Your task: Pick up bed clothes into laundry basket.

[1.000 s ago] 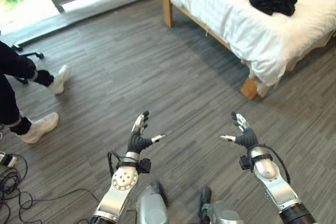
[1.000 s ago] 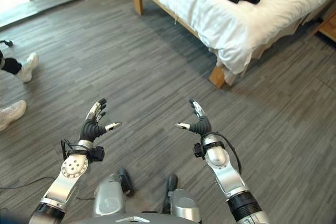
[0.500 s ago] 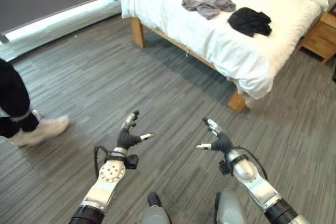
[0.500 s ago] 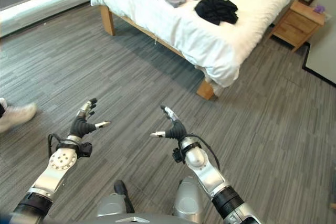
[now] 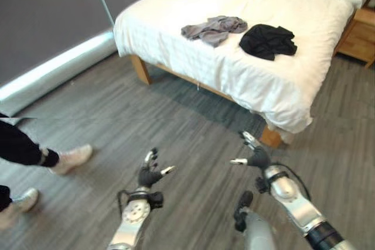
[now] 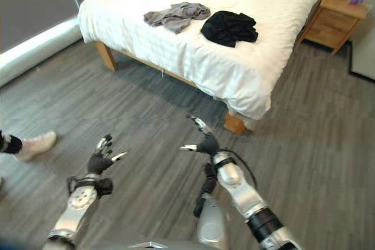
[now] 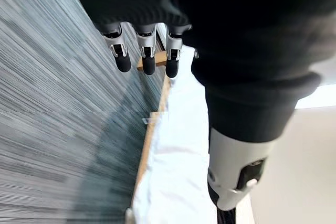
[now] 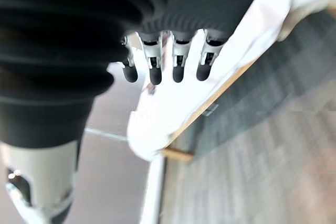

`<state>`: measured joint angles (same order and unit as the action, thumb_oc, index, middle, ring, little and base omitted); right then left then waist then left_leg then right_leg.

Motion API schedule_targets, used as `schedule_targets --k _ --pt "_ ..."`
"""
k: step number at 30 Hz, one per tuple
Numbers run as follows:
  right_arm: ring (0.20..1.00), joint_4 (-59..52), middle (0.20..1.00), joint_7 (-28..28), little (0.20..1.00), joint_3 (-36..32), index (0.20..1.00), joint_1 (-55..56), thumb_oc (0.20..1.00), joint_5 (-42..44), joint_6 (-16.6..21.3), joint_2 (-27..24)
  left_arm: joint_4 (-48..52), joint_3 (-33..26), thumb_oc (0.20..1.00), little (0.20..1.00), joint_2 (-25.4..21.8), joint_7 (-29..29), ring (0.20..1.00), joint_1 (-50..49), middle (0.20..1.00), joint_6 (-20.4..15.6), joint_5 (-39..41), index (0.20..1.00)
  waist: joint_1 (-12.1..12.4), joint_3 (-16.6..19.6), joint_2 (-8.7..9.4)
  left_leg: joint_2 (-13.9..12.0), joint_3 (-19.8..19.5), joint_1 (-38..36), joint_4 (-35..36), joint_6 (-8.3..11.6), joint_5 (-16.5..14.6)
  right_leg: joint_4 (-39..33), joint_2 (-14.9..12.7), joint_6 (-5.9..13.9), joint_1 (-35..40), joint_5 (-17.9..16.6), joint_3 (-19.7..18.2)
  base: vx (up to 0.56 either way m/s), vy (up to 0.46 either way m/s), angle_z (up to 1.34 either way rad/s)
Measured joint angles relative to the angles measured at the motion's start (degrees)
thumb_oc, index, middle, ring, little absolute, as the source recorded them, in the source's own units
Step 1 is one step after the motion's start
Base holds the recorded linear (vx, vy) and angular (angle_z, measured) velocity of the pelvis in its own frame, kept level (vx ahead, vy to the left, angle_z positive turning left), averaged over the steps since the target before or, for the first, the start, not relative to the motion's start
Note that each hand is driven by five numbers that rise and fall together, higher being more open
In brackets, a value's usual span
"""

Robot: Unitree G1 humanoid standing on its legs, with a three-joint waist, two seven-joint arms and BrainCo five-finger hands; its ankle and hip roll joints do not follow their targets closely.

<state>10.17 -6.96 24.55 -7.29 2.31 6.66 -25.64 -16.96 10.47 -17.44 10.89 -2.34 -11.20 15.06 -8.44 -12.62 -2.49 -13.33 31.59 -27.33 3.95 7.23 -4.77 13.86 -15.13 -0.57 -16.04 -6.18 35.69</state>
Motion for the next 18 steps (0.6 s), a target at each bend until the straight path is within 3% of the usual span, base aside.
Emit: schedule_targets --k 1,2,3,4,5,6,7,8,9,10,11,12,13,14,17,18 --pt "1.0 0.4 1.0 0.0 1.0 -0.1 1.0 -1.0 1.0 0.0 -0.3 -0.5 -0.1 0.2 1.0 1.0 -0.2 0.1 1.0 0.8 1.0 -0.1 0.0 1.0 0.0 0.0 -0.04 -0.5 0.0 0.1 -1.7 0.89 3.0 1.1 0.2 -0.28 0.2 1.6 -0.4 0.4 -0.226 -0.35" --pt "1.0 1.5 1.0 0.0 1.0 -1.3 1.0 -3.0 1.0 0.1 -0.2 -0.1 -1.2 0.2 1.0 1.0 -0.7 0.1 1.0 2.2 1.0 -0.1 0.1 1.0 -0.1 -0.7 0.41 -3.5 -0.9 1.9 -10.9 5.48 7.5 0.8 0.7 -0.71 2.9 3.6 -0.9 0.4 -0.208 -0.41" --pt "1.0 1.4 1.0 -0.1 1.0 -1.5 1.0 -3.6 1.0 0.2 -0.1 0.2 -1.4 0.1 1.0 1.0 -0.5 0.2 1.0 2.6 1.0 -0.3 0.2 1.0 -0.1 -1.2 0.46 -4.4 -2.0 3.9 -16.1 6.96 8.2 -0.1 1.5 -1.61 4.7 4.5 -1.4 0.32 -0.169 -0.48" --pt "1.0 1.6 1.0 -0.1 1.0 -1.7 1.0 -4.3 1.0 0.3 -0.1 -0.2 -1.2 0.0 1.0 1.0 -0.6 0.1 1.0 2.6 1.0 -0.8 0.4 1.0 0.0 -1.5 0.18 -5.0 -2.0 4.9 -20.2 7.29 11.6 -0.6 2.5 -1.37 6.3 5.3 -1.6 0.26 -0.13 -0.43" --pt "1.0 1.6 1.0 0.0 1.0 -1.7 1.0 -4.5 1.0 0.3 -0.1 0.0 -1.3 -0.1 1.0 1.0 -0.8 0.1 1.0 2.4 1.0 -0.9 0.6 1.0 0.6 -2.1 0.39 -6.4 -5.0 6.9 -26.5 7.85 18.0 -2.4 3.5 -0.6 8.6 5.9 -2.1 0.26 -0.1 -0.53" --pt "1.0 1.6 1.0 0.0 1.0 -1.8 1.0 -4.8 1.0 0.3 -0.1 0.3 -1.3 -0.4 1.0 1.0 -0.8 0.1 1.0 2.7 1.0 -0.9 0.7 1.0 1.3 -2.9 1.91 -6.9 -7.3 10.2 -31.6 5.03 23.9 -3.6 3.3 -1.12 9.7 5.9 -3.5 0.33 -0.019 -0.36" --pt "1.0 1.6 1.0 0.0 1.0 -1.8 1.0 -5.8 1.0 0.2 -0.1 1.1 -1.3 -0.7 1.0 1.0 -0.5 0.3 1.0 3.2 1.0 -1.3 1.2 1.0 1.2 -4.2 3.89 -8.7 -7.9 16.4 -41.3 6.42 22.6 -5.2 2.6 -1.23 11.0 5.8 -4.7 0.33 0.088 -0.14" --pt "1.0 2.1 1.0 -0.1 1.0 -2.0 1.0 -6.7 1.0 0.2 -0.1 1.2 -1.3 -0.5 1.0 1.0 -0.3 0.3 1.0 3.5 1.0 -1.4 1.8 1.0 1.2 -4.9 5.13 -10.5 -5.3 22.1 -47.3 8.03 18.7 -6.9 2.0 -0.8 12.3 5.4 -5.0 0.37 0.158 -0.03" --pt "1.0 2.4 1.0 0.0 1.0 -2.0 1.0 -6.9 1.0 0.1 -0.1 1.9 -1.1 -0.3 1.0 1.0 -0.3 0.3 1.0 3.0 1.0 -1.7 2.1 1.0 1.5 -5.4 6.0 -12.5 -1.2 24.3 -45.6 7.5 14.6 -9.1 2.6 -0.48 13.8 5.2 -4.9 0.34 0.159 -0.1" --pt "1.0 2.5 1.0 0.0 1.0 -1.7 1.0 -6.8 1.0 0.0 -0.1 2.2 -1.0 -0.4 1.0 1.0 -0.4 0.3 1.0 2.3 1.0 -1.7 2.3 1.0 1.8 -5.5 6.09 -13.9 2.3 24.8 -40.0 7.62 12.6 -10.9 3.8 -0.17 15.2 4.4 -4.6 0.26 0.105 -0.31" --pt "1.0 2.3 1.0 0.0 1.0 -1.6 1.0 -6.2 1.0 -0.3 -0.1 2.2 -0.7 -0.3 1.0 1.0 -0.5 0.2 1.0 0.8 1.0 -1.6 2.3 1.0 2.4 -5.3 5.37 -14.3 5.0 24.9 -29.1 8.02 11.9 -13.2 6.2 -0.11 16.5 4.3 -5.3 0.27 0.262 -0.66" --pt "1.0 2.1 1.0 0.0 1.0 -1.5 1.0 -5.9 1.0 -0.6 -0.3 1.9 -0.5 -0.3 1.0 1.0 -0.9 0.2 1.0 -0.5 1.0 -1.1 2.3 1.0 3.3 -6.1 4.05 -14.3 7.6 25.2 -16.0 6.85 12.7 -14.8 8.9 -1.28 18.1 4.0 -5.6 0.27 0.348 -0.6" --pt "1.0 2.1 1.0 0.0 1.0 -1.6 1.0 -5.9 1.0 -0.7 -0.3 1.9 -0.6 -0.3 1.0 1.0 -0.9 0.2 1.0 -0.5 1.0 -1.0 2.3 1.0 3.4 -6.1 3.97 -14.3 7.7 25.3 -15.7 6.69 12.9 -14.8 9.0 -1.34 18.2 4.0 -5.6 0.37 0.442 -0.62" --pt "1.0 2.4 1.0 0.0 1.0 -4.0 1.0 -2.7 1.0 -2.4 -0.2 2.0 -1.1 0.4 1.0 1.0 -0.5 0.1 1.0 -0.6 1.0 -0.6 2.3 1.0 2.9 -6.3 2.01 -13.2 8.6 26.4 -7.6 5.22 15.0 -16.1 10.9 0.2 21.4 4.6 -6.3 0.32 0.343 -0.27" --pt "1.0 2.5 1.0 -0.1 1.0 -3.2 1.0 0.4 1.0 -2.4 -1.1 1.4 -1.0 0.2 1.0 1.0 -0.6 0.2 1.0 -1.3 1.0 -0.6 2.3 1.0 2.3 -5.7 0.64 -12.1 8.0 26.2 1.3 3.8 16.1 -16.6 11.1 1.22 23.7 5.3 -6.9 0.27 0.252 -0.29" --pt "1.0 2.5 1.0 -0.1 1.0 -2.4 1.0 0.6 1.0 -2.4 -1.1 1.2 -1.1 0.2 1.0 1.0 -0.8 0.3 1.0 -0.9 1.0 -0.6 2.3 1.0 2.4 -5.7 0.62 -12.9 6.7 27.2 1.9 3.73 16.2 -16.7 10.7 1.3 23.9 5.3 -7.2 0.38 0.209 -0.29"
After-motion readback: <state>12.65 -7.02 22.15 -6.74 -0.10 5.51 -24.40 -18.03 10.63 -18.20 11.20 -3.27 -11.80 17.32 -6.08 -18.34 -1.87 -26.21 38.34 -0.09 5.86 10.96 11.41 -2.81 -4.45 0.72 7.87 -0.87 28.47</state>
